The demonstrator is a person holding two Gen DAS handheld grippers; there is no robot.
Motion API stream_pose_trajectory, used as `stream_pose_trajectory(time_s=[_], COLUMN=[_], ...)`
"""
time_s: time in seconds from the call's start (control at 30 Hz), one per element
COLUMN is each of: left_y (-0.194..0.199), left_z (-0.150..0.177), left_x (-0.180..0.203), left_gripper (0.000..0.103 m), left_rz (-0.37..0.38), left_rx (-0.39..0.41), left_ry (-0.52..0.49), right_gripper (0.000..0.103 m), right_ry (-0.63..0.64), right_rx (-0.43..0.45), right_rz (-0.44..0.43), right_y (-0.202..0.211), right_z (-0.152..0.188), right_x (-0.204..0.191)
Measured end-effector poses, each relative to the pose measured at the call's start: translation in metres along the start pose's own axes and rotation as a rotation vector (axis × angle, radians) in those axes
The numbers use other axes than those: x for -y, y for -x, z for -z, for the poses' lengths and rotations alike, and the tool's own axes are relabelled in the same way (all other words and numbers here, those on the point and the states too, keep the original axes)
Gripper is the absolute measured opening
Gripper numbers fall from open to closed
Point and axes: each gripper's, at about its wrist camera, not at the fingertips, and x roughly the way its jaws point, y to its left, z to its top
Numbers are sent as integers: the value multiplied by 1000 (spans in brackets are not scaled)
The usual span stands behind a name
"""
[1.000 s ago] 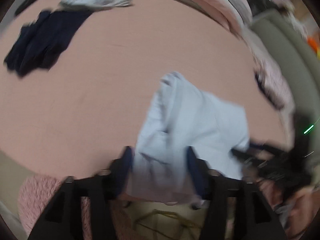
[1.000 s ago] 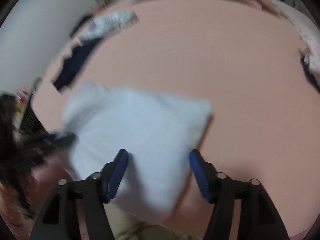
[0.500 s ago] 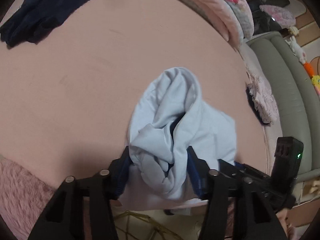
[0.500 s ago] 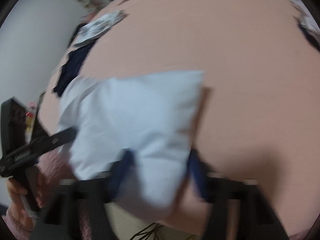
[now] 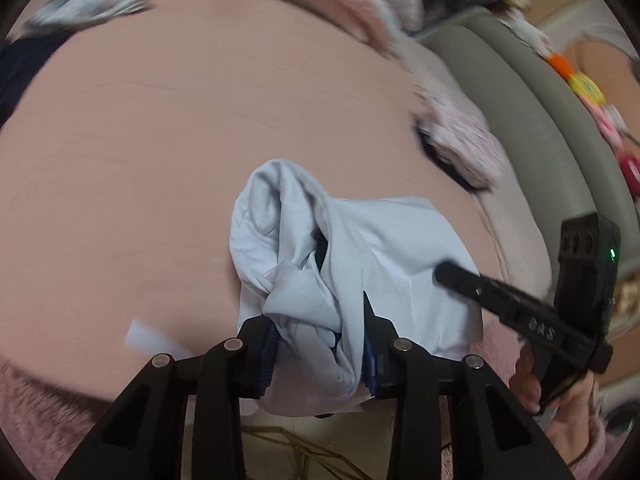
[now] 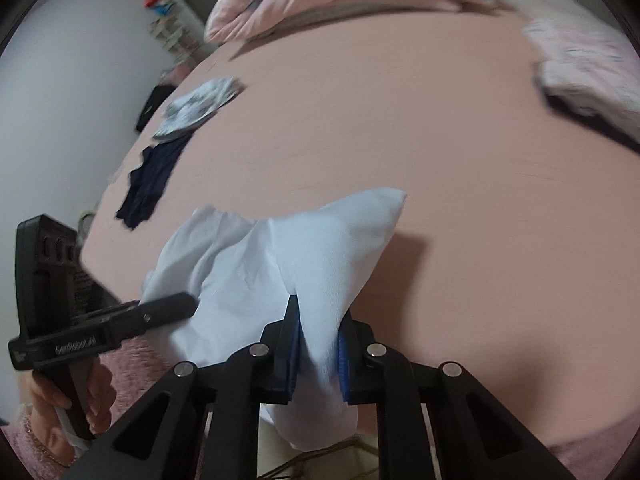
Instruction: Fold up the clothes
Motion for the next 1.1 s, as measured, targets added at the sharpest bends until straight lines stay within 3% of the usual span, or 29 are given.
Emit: stream_pose_trajectory(time_s=[0.1,0.2,0.33,0.47,0.6,0.73,0.87,1.1], left_y=[-19,-29,-15,22,34,5,-29,-57], left_z=[-4,-3,0,-4,-12,-23,-23,-12], left_x=[15,10,-2,5,34,63,72,64], left_gripper=[31,36,41,41,41,41,41,41], left_rz=[-29,-44,-57,-158,-165,-118,-155,-235], left_rx=[-19,-50,-68,30,98,49,-28,-90], left_ry=[-63,-57,-53,-127,-231,-307,-356,-400], right_gripper=[14,17,34,34,34,34,34,39], right_ry=[-41,-47,-21,-6,9,37,94,156], right_rx=[25,-35,-96,-36,23,48,-53,-90], right_rz=[46,85,140,157,175,194,213,281], right_y=[15,3,-21,-7,7,11,-13,-27], right_z=[5,18,30,22,13,5,12,19], right_x=[27,43,48,43,39,32,20,8])
